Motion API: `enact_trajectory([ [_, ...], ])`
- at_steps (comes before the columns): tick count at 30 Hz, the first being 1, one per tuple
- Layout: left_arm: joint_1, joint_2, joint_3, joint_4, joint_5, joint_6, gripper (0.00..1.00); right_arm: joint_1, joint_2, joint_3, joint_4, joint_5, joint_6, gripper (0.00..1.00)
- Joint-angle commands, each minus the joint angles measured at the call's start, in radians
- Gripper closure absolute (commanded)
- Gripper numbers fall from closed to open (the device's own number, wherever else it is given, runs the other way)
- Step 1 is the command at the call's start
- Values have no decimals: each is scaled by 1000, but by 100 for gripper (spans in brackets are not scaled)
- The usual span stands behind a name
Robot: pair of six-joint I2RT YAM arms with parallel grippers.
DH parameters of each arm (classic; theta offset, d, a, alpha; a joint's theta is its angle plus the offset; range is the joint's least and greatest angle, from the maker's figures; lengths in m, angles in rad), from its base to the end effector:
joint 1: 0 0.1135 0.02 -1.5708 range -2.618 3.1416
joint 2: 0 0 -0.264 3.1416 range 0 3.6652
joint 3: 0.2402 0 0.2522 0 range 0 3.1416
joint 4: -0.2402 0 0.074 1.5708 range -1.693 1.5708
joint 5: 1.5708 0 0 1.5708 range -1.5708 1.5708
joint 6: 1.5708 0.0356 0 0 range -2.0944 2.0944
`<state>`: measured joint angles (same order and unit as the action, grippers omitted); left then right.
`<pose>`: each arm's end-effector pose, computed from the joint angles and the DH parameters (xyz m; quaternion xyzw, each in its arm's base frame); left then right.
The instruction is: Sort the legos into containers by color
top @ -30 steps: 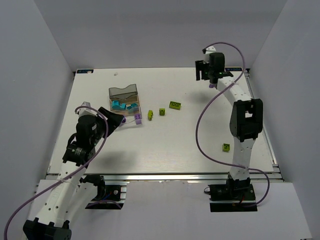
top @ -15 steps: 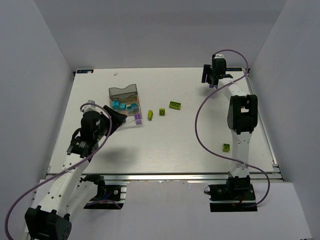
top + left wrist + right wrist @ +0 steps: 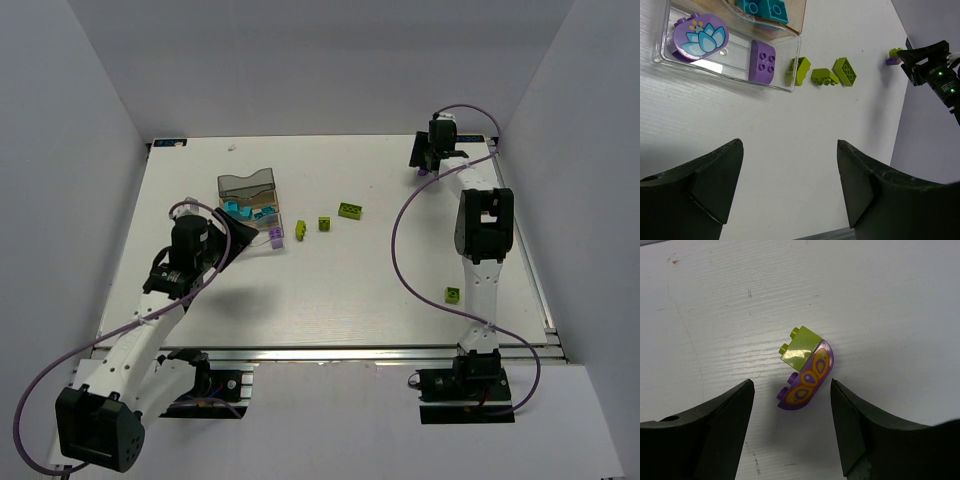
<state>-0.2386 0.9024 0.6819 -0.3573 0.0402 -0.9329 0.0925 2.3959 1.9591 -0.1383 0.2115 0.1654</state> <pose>0.1943 -0.0487 0.2658 -0.2901 0.8299 -0.2780 0.3871 0.5509 0.0436 0.1842 0.0822 0.8713 -0.0309 0.4829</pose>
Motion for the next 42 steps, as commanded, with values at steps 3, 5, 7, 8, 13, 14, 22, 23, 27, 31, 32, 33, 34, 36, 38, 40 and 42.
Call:
enact_trajectory([
  [3, 2, 24, 39, 37, 15, 11, 15, -4, 29, 58, 40, 23, 17, 35],
  [5, 4, 30, 41, 40, 15, 11, 15, -7, 42, 63, 46, 26, 14, 36],
  [7, 4, 35, 41, 40, 15, 11, 15, -7, 54, 67, 51, 26, 14, 38],
  [8, 4, 41, 42, 41, 15, 9, 15, -7, 57, 69, 52, 26, 14, 39],
  [13, 2, 64, 59, 41, 15, 14, 15, -8, 74, 76, 54, 25, 16, 43],
  [14, 2, 67, 64, 41, 15, 17, 15, -10, 75, 77, 55, 25, 16, 45],
  [22, 2, 99, 85, 60, 20, 19, 15, -16, 66, 78, 77, -18, -20, 67],
  [23, 4, 102, 87, 63, 21, 19, 15, -17, 62, 72, 78, -32, -24, 69],
  [27, 2, 109, 96, 83, 32, 22, 15, -19, 5, 29, 91, -92, -44, 86],
  [31, 2, 107, 90, 116, 64, 19, 15, -19, -75, -57, 97, -217, -63, 100],
  [32, 4, 104, 81, 132, 88, 16, 15, -20, -96, -78, 97, -259, -70, 100],
  [33, 4, 104, 76, 165, 107, 13, 15, -19, -140, -104, 98, -289, -76, 100],
  [34, 2, 104, 65, 200, 151, -3, 15, -19, -173, -173, 115, -373, -95, 100],
  [36, 2, 108, 54, 242, 193, -15, 13, -19, -280, -274, 150, -461, -116, 100],
  [38, 2, 113, 38, 286, 228, -36, 13, -10, -357, -432, 204, -610, -147, 100],
  [40, 2, 121, 27, 316, 276, -46, 12, 7, -472, -570, 215, -751, -231, 100],
  [42, 1, 124, 5, 350, 320, -69, 12, 29, -584, -659, 226, -803, -289, 100],
])
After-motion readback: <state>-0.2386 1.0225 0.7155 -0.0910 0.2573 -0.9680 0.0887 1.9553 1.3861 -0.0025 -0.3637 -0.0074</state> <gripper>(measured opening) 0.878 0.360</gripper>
